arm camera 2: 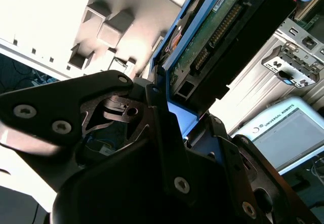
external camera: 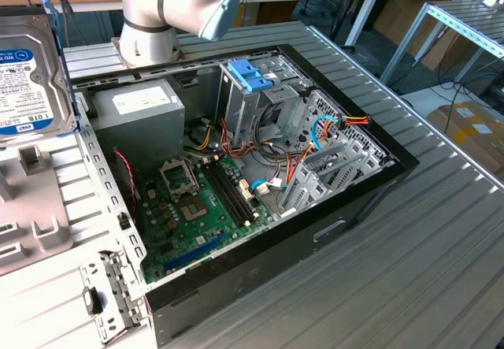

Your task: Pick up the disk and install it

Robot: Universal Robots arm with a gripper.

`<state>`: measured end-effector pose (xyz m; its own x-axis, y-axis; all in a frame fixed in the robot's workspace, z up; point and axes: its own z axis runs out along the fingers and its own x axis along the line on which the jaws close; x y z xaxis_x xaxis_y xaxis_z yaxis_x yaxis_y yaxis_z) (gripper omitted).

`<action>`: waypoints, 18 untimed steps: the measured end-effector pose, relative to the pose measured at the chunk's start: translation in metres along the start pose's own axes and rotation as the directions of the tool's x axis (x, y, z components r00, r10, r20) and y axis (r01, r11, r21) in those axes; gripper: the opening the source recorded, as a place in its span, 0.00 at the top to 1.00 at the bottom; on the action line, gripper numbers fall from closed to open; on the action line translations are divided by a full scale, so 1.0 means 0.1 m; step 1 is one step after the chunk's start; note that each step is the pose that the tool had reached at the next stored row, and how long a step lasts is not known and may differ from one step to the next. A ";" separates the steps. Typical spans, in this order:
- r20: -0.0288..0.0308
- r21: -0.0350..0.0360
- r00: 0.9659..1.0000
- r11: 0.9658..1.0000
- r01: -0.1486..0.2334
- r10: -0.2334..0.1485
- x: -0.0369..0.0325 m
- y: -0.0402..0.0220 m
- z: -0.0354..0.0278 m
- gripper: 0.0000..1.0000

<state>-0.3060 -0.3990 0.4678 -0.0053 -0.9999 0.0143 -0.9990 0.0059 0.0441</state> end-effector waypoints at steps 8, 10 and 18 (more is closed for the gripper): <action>0.000 0.000 1.000 1.000 0.000 0.000 -0.001 -0.051 0.005 0.63; 0.000 0.000 1.000 1.000 0.000 0.000 -0.001 -0.068 0.006 0.63; 0.000 0.000 1.000 1.000 0.000 0.000 -0.001 -0.125 0.012 0.63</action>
<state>-0.2936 -0.3990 0.4660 -0.0052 -0.9999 0.0144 -0.9990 0.0059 0.0442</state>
